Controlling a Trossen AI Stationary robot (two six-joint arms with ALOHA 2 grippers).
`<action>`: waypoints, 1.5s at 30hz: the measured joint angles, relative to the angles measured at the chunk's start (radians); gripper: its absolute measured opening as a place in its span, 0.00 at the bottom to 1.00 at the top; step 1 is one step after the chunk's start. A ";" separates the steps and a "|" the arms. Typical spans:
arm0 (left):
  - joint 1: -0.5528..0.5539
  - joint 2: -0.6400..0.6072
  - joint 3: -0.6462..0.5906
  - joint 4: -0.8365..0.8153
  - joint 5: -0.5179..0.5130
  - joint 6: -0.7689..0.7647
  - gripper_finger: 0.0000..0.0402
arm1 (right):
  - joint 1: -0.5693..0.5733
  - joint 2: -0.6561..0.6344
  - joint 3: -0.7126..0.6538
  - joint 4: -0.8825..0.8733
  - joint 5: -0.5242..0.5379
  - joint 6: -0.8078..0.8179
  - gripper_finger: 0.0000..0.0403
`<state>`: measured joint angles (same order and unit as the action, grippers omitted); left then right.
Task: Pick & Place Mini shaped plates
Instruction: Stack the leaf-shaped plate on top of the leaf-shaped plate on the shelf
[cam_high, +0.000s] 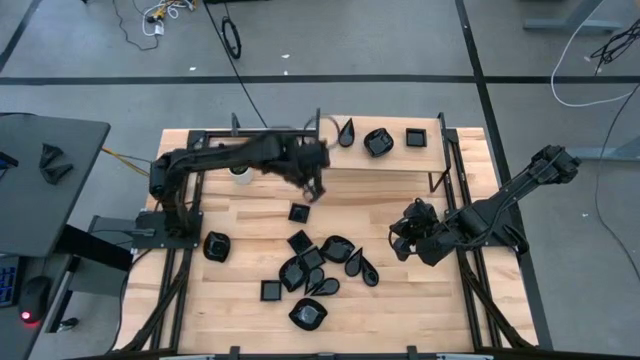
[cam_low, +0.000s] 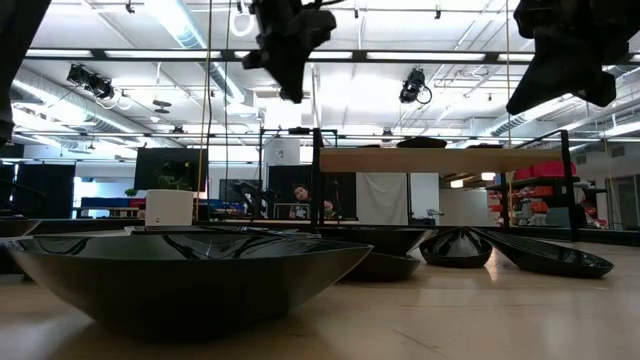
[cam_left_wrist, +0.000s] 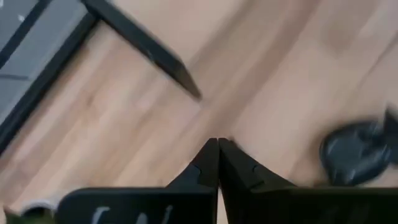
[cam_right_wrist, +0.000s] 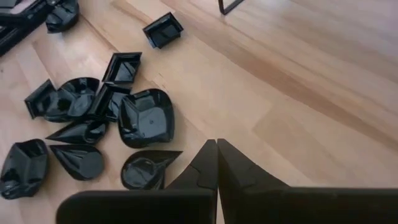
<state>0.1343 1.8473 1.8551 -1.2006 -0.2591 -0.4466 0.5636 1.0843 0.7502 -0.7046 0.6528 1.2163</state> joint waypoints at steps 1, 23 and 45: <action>-0.019 0.000 -0.024 -0.003 0.002 -0.011 0.02 | 0.000 0.000 0.000 -0.001 -0.009 0.006 0.00; -0.362 -0.355 -0.970 0.785 0.140 -0.516 0.02 | -0.418 0.353 0.030 0.479 -0.768 -0.364 0.32; -0.283 -0.873 -1.224 1.041 0.081 -0.063 0.02 | -0.531 0.726 0.361 0.163 -0.761 -0.623 0.41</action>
<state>-0.1485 0.9739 0.6315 -0.1601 -0.1780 -0.5100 0.0330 1.8106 1.1114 -0.5414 -0.1085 0.5930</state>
